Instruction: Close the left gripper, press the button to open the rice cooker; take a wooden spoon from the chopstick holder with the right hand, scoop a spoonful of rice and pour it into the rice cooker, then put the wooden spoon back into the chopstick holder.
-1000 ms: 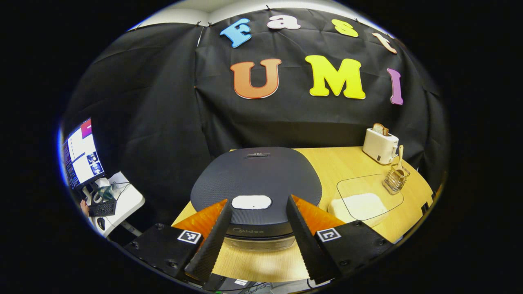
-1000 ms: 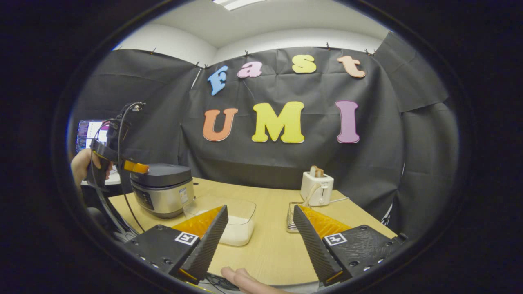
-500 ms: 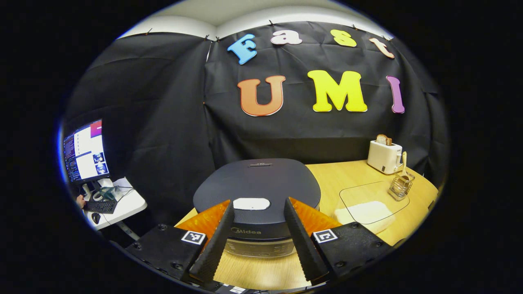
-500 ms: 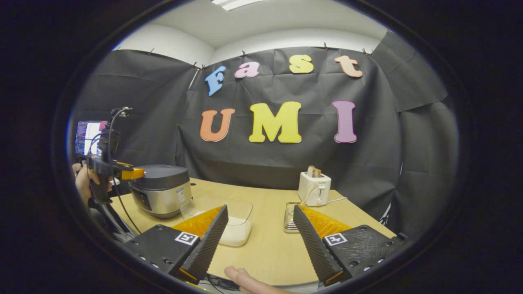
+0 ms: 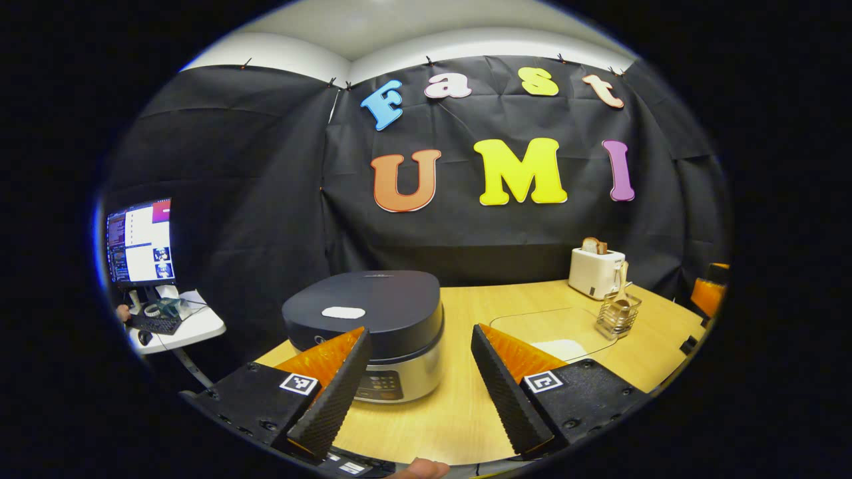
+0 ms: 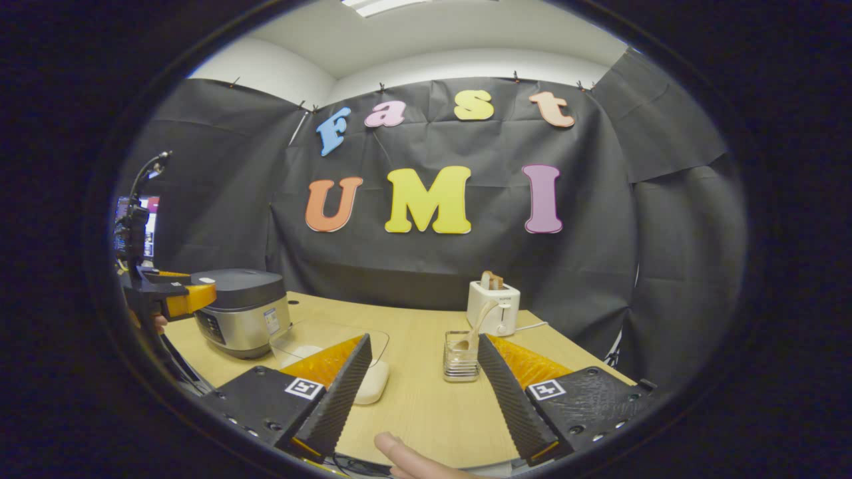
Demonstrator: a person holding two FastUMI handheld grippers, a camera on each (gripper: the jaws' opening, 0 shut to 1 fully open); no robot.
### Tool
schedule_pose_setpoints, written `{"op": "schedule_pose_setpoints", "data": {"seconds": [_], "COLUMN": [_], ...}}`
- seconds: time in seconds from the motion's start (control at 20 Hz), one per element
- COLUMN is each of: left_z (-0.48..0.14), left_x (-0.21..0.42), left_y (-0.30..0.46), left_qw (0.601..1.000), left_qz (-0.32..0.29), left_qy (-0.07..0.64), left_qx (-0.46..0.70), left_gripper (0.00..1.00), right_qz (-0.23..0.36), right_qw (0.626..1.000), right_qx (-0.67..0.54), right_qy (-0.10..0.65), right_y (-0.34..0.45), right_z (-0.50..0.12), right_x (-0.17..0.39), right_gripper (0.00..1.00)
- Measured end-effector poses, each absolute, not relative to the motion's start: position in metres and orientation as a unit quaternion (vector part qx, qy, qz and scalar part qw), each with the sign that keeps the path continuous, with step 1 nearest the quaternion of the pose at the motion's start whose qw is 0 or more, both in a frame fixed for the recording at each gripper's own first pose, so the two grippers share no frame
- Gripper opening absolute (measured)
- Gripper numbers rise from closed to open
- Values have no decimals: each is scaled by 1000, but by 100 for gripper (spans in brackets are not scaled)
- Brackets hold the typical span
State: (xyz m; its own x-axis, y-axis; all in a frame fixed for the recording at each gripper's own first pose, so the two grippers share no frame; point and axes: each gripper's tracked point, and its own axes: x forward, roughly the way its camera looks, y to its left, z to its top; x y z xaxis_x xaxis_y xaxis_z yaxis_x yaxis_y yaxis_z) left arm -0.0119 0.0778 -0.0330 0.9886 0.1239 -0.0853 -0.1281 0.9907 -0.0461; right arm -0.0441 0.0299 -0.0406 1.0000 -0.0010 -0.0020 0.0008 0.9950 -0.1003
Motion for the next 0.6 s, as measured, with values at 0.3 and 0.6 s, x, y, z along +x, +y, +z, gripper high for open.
{"op": "schedule_pose_setpoints", "data": {"seconds": [0.3, 0.6], "left_z": [-36, -32], "left_x": [-13, -19], "left_y": [26, 5], "left_qw": [996, 998], "left_qz": [18, 6], "left_qy": [72, 59], "left_qx": [-48, -22], "left_gripper": [97, 97], "right_qz": [-22, -12], "right_qw": [998, 998], "right_qx": [-56, -57], "right_qy": [9, 12], "right_y": [21, 29], "right_z": [-48, -51], "right_x": [-35, -35], "right_gripper": [96, 95]}}
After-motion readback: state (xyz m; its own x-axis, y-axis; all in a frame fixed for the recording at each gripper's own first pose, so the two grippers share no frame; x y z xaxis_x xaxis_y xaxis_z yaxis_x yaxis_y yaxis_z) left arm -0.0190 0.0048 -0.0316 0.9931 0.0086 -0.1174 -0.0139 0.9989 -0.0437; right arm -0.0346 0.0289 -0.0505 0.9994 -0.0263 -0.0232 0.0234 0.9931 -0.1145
